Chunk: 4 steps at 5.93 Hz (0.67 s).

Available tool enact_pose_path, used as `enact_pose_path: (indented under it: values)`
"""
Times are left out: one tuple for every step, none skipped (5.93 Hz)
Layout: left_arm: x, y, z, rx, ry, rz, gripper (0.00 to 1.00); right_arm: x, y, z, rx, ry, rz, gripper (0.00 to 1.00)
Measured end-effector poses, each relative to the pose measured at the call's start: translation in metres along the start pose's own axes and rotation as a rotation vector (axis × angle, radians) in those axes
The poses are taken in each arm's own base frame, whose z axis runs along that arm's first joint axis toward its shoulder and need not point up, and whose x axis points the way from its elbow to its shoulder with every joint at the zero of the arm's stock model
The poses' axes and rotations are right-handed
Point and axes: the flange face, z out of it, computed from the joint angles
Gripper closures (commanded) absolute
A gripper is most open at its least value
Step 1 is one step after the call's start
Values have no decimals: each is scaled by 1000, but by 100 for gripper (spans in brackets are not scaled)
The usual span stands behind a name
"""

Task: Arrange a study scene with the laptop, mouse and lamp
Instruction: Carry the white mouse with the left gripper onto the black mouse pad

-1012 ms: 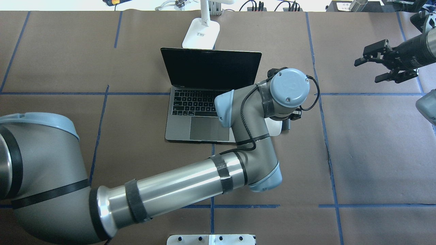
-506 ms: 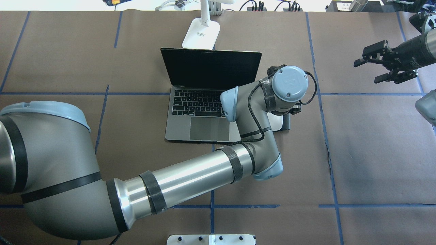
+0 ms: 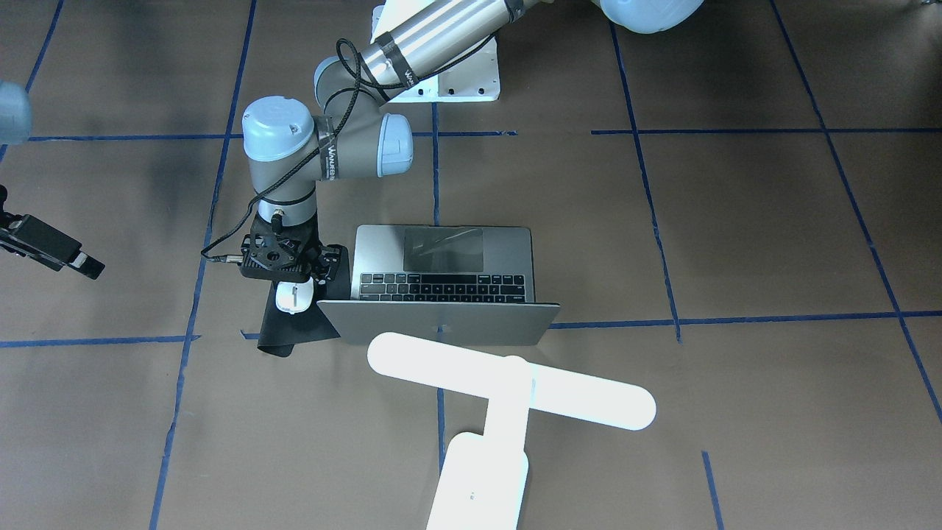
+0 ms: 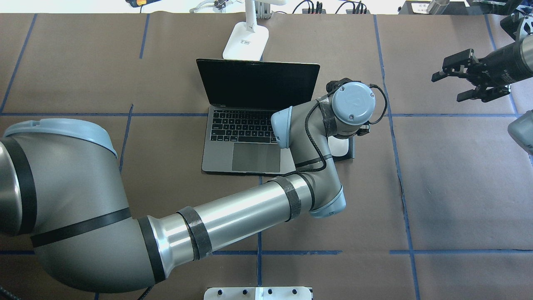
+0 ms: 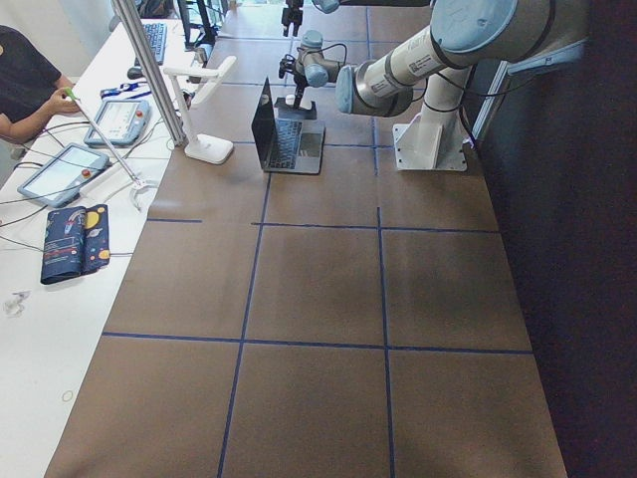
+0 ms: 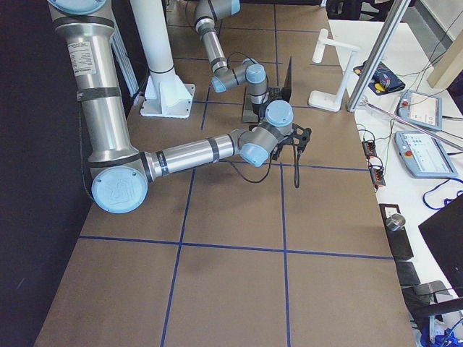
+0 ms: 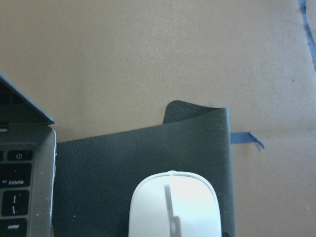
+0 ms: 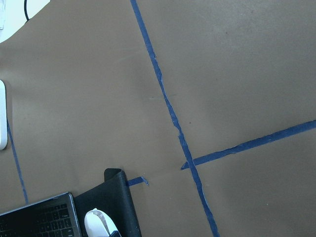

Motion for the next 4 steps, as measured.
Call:
enact_pose_path:
  values:
    - [-1,-3,1,24,3,-3,37,0,0,0,0,0,0,0]
    - [-4,-4,4,36,-2,-4,16,0,1,0,-1,0,0,0]
    - [-5,-4,6,40,-7,-5,0,0,2,0,-1,0,-1,0]
    - [-6,-5,6,48,-11,-6,0,0,3,-1,-1,-1,-2,0]
